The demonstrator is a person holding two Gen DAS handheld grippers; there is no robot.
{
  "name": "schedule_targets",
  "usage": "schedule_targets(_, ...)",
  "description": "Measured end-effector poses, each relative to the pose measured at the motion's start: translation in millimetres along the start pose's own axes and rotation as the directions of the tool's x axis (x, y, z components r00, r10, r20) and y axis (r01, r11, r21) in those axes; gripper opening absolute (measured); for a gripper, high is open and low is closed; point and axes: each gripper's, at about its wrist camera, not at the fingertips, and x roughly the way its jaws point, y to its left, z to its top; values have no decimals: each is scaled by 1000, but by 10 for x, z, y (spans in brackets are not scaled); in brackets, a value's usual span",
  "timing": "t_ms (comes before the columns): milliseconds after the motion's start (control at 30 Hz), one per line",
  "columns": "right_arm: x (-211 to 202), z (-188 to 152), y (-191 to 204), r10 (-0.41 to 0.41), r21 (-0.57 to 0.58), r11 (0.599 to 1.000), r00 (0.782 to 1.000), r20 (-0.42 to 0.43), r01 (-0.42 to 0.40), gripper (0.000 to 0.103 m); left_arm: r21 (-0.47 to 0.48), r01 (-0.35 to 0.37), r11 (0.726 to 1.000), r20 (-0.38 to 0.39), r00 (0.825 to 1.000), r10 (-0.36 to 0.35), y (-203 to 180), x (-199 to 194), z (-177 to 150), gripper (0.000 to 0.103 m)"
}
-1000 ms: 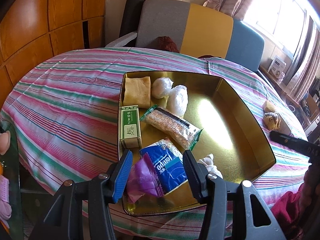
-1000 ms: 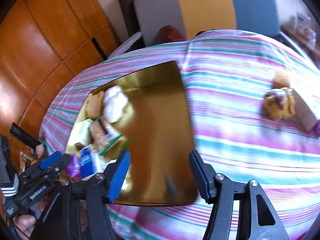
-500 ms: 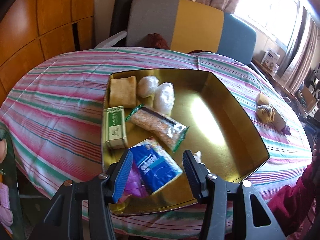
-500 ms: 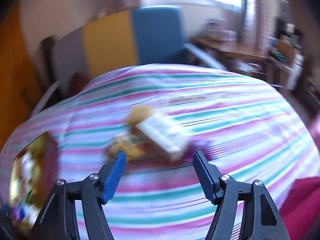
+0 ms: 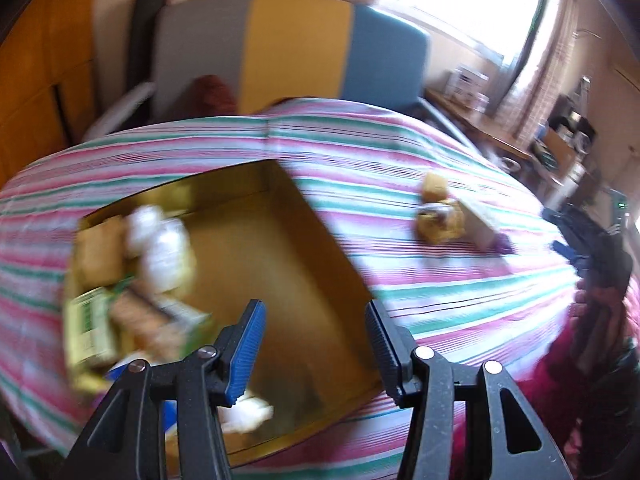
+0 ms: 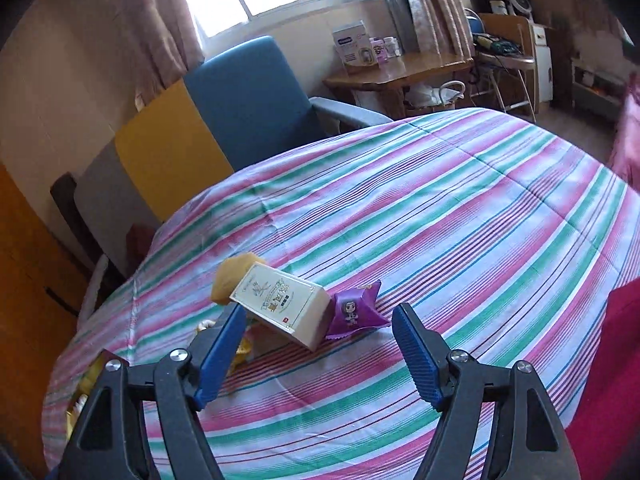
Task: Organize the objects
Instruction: 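Move the left tool to the yellow sock bundle and grasp it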
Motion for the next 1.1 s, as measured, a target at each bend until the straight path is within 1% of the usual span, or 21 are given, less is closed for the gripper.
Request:
schedule_targets(67, 16, 10, -41, 20, 26, 999, 1000, -8, -20, 78, 29, 56, 998, -23, 998, -55, -249, 120, 120, 51)
schedule_targets(167, 15, 13, -58, 34, 31, 999, 999, -14, -33, 78, 32, 128, 991, -63, 990, -126, -537, 316, 273, 51)
schedule_targets(300, -47, 42, -127, 44, 65, 997, 999, 12, -45, 78, 89, 144, 986, -85, 987, -136, -904, 560, 431, 51)
schedule_targets(400, -63, 67, -231, 61, 120, 991, 998, 20, -62, 78, 97, 162, 982, -126, 981, -149, -1069, 795, 530, 51)
schedule_targets(467, -65, 76, -294, 79, 155, 985, 997, 21, -82, 79, 96, 148, 984, -154, 979, -132, -1127, 954, 565, 54)
schedule_targets(567, -55, 89, -339, 93, 185, 978, 995, 20, -95, 80, 78, 150, 986, -185, 974, -134, -1229, 1207, 645, 64)
schedule_targets(633, -40, 91, -361, 108, 201, 974, 994, 13, -109, 81, 63, 163, 985, -207, 967, -147, -1292, 1372, 687, 65)
schedule_targets(800, 20, 89, -360, 148, 207, 968, 989, -15, -142, 82, 49, 126, 991, -211, 971, -113, -1408, 1671, 777, 73)
schedule_targets(900, 47, 85, -353, 164, 204, 967, 986, -26, -155, 82, 40, 123, 992, -210, 971, -112, -1484, 1825, 855, 74)
schedule_targets(967, 61, 81, -347, 170, 199, 967, 985, -35, -160, 82, 44, 93, 995, -202, 976, -82, -1519, 1922, 908, 74)
schedule_targets(1033, 66, 81, -350, 184, 196, 965, 982, -42, -173, 82, 48, 80, 996, -203, 977, -68, -1538, 2071, 955, 74)
schedule_targets(1067, 74, 79, -350, 188, 196, 965, 981, -46, -176, 82, 43, 75, 996, -212, 975, -65, -1533, 2130, 966, 73)
schedule_targets(1100, 79, 77, -350, 192, 197, 964, 980, -50, -179, 82, 28, 72, 997, -243, 968, -63, -1510, 2250, 949, 68)
